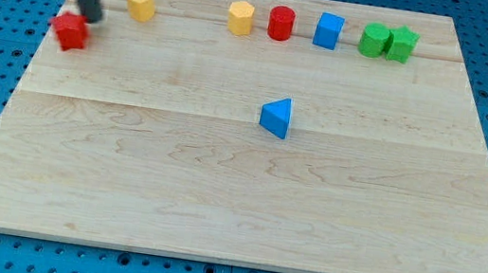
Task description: Move the yellow heart to the left of the yellow hexagon
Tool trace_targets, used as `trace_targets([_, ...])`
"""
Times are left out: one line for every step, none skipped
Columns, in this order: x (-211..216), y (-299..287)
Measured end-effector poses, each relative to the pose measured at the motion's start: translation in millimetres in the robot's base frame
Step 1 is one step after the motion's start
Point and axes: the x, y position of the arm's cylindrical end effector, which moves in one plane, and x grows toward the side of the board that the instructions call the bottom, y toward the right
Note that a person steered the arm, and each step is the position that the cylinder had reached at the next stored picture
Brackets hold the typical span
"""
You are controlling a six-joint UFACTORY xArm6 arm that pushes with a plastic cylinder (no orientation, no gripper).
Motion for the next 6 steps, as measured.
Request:
trace_targets([-29, -3])
trace_targets([-35, 37])
trace_targets([-30, 49])
trace_targets([-27, 67])
trace_targets([-29, 106])
trace_targets([-30, 138])
